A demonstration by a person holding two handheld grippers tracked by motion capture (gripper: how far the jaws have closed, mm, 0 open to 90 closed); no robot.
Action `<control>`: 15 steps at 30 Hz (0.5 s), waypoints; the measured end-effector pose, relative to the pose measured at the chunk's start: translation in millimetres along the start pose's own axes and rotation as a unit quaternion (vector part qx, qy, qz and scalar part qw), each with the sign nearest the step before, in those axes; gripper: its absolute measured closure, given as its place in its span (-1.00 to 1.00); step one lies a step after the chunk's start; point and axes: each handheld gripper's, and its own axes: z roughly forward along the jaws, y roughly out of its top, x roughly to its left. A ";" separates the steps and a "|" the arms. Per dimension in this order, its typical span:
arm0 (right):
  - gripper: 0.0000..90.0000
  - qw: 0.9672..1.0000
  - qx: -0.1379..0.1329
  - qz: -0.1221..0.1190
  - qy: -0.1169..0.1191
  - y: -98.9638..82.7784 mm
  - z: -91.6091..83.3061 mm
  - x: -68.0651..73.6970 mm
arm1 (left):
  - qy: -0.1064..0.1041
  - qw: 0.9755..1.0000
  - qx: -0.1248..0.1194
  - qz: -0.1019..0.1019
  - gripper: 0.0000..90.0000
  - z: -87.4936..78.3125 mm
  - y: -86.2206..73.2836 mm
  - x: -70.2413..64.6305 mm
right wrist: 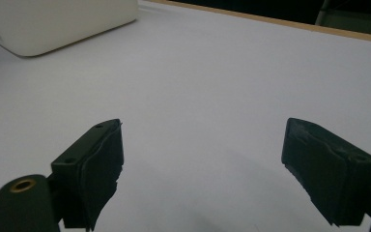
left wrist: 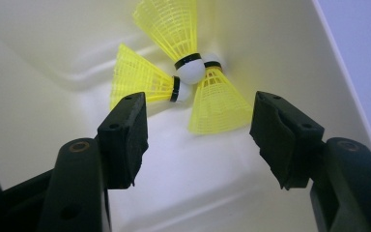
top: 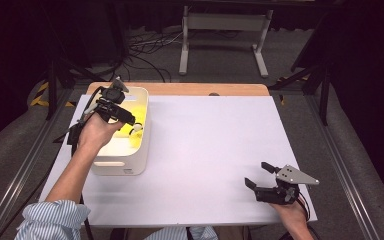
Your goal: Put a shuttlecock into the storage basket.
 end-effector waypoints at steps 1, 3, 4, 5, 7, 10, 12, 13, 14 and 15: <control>-0.66 1.000 0.000 0.000 0.000 0.0 0.0 0.1 | 0.000 1.000 0.000 0.000 -0.13 0.0 0.0 0.0; -0.66 1.000 -0.001 -0.001 -0.001 0.1 -0.3 0.0 | -0.002 1.000 0.000 -0.001 -0.10 -3.3 -1.6 0.9; -0.66 1.000 -0.001 0.000 -0.002 0.0 -0.4 -0.2 | -0.001 1.000 -0.003 -0.002 -0.10 -4.8 -2.3 1.2; -0.66 1.000 -0.001 0.000 -0.002 0.0 -0.4 -0.2 | -0.001 1.000 -0.003 -0.002 -0.09 -4.8 -2.3 1.2; -0.66 1.000 -0.002 0.000 -0.002 0.1 -0.6 -0.2 | -0.001 1.000 -0.003 -0.001 -0.10 -6.8 -2.7 2.1; -0.67 1.000 -0.001 -0.001 0.000 0.1 -0.2 0.0 | 0.001 1.000 -0.006 -0.003 -0.12 -10.2 -3.6 4.1; -0.66 1.000 -0.001 0.000 0.000 0.0 -0.1 -0.2 | 0.002 1.000 -0.007 -0.003 -0.14 -12.2 -4.3 6.0; -0.66 1.000 -0.001 0.000 0.000 0.0 -0.1 -0.3 | 0.003 1.000 -0.008 -0.005 -0.16 -12.9 -4.7 6.6; -0.66 1.000 -0.001 0.000 0.000 0.0 0.0 -0.4 | 0.003 1.000 -0.007 -0.005 -0.16 -13.5 -5.0 7.5; -0.67 1.000 0.000 0.000 0.000 0.0 0.0 -0.4 | 0.004 1.000 -0.008 -0.005 -0.16 -14.1 -5.5 8.3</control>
